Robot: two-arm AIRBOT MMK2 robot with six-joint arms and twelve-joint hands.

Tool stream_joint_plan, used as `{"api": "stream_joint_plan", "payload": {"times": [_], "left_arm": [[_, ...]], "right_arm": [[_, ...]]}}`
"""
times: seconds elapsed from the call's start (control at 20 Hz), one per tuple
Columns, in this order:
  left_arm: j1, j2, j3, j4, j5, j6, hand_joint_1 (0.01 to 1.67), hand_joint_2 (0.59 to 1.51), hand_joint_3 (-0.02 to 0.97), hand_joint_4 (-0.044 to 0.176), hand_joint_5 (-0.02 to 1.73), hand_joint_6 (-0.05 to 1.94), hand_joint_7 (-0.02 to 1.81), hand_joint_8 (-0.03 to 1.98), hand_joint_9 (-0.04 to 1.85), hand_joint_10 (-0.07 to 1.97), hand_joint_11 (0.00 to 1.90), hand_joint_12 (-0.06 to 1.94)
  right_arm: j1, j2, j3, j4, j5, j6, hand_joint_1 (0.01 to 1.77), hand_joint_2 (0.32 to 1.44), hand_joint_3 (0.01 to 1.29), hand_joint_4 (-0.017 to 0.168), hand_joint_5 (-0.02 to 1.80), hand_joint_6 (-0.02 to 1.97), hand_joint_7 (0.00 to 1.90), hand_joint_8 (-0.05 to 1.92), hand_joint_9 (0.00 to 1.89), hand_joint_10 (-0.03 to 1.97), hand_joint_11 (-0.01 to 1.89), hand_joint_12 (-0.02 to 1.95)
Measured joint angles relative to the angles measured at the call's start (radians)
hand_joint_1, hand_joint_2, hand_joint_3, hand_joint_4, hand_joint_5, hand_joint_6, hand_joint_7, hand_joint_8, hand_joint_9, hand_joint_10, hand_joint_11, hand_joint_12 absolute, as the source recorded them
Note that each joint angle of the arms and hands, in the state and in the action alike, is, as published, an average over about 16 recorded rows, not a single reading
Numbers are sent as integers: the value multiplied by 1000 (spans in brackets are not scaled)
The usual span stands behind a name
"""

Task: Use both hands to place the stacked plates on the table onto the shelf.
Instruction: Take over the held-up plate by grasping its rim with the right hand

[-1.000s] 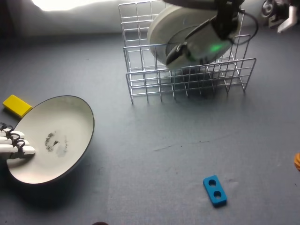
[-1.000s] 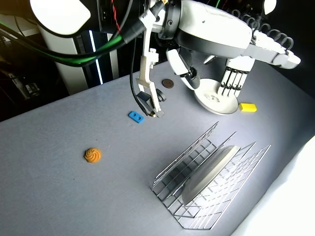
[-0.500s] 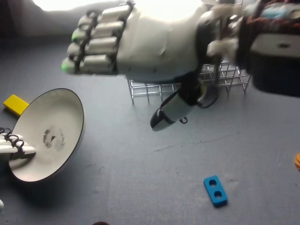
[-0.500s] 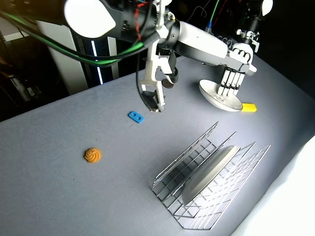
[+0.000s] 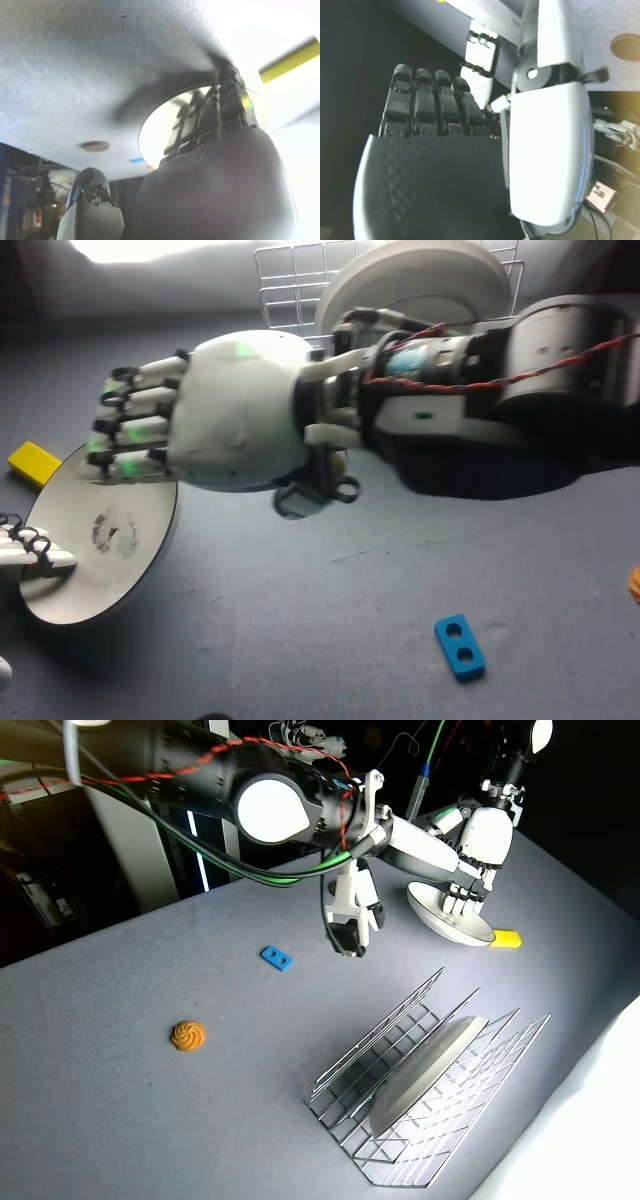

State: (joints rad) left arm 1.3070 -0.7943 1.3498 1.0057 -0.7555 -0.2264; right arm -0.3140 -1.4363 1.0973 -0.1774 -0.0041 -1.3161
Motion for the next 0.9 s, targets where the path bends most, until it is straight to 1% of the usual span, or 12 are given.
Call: {"api": "stream_joint_plan", "payload": {"times": [0.2,0.45,0.65,0.9], "left_arm": [[4,-1,0,-6,-3,-7,16,1019,6,-5,-14,-36,-10,-11,-31,-63,29,-12],[8,-3,0,-14,-4,-10,15,1023,6,-4,-14,-31,-10,-12,-32,-64,27,-16],[9,-5,0,-17,-5,-10,15,1024,6,-4,-14,-26,-10,-12,-32,-64,26,-17],[8,-7,0,-18,-5,-10,15,1025,6,-4,-13,-21,-10,-13,-32,-64,26,-19]], "right_arm": [[-27,-103,94,11,24,-12,1296,861,15,2,12,38,21,14,13,12,21,8],[-51,-216,207,35,58,-17,1300,875,15,2,22,38,21,14,12,12,21,8],[-68,-286,280,58,80,-18,1284,899,16,2,39,38,24,15,14,12,22,57],[-92,-348,342,80,100,-20,1246,930,16,2,80,38,43,15,36,11,22,196]]}}
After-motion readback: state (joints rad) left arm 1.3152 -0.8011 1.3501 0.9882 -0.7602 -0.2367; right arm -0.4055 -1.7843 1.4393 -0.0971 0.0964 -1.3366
